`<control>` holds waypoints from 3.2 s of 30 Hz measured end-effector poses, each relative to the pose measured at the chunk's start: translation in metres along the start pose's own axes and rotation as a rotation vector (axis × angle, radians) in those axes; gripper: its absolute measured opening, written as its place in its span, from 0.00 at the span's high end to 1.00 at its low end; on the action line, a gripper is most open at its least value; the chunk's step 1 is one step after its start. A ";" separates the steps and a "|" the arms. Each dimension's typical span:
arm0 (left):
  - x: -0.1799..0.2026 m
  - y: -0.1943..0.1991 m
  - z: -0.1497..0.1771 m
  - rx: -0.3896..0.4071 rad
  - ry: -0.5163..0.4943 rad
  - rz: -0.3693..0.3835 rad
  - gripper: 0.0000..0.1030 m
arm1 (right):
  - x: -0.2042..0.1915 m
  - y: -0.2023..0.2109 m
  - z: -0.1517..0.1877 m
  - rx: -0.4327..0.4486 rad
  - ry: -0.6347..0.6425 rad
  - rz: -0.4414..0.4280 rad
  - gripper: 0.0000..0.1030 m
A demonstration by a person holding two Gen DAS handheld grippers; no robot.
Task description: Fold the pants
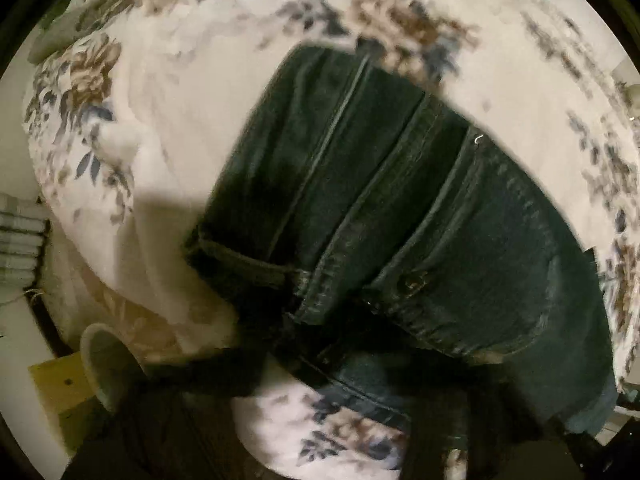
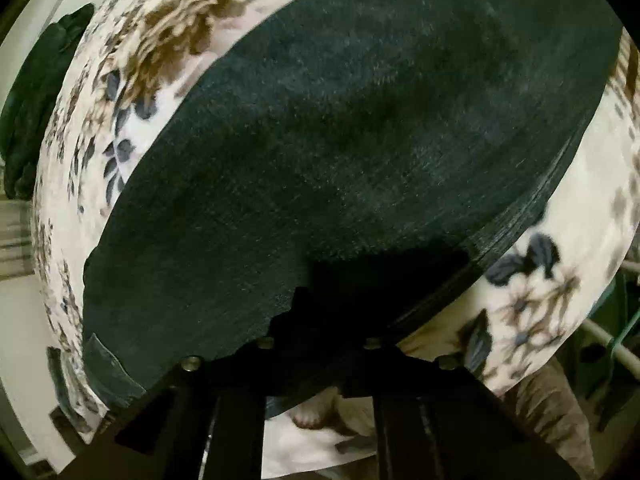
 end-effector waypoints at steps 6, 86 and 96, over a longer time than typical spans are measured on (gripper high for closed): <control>-0.015 0.015 0.002 0.026 -0.001 0.058 0.93 | -0.010 0.018 0.007 0.037 0.064 0.010 0.93; 0.092 0.046 -0.046 0.067 -0.183 -0.085 0.23 | -0.248 -0.065 -0.028 -0.373 0.681 0.097 0.89; 0.023 0.048 -0.026 0.033 -0.070 -0.123 0.23 | -0.262 -0.044 -0.022 -0.204 0.730 0.094 0.92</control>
Point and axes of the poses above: each gripper's, at about its wrist camera, not at the fingertips, and y roughly against the way its jaws point, x to its right, z to its underside, the point moved 8 cm from there along -y, roughly the way its jaws point, and after that the axes turned 2 degrees about -y, right-handed, at the moved point
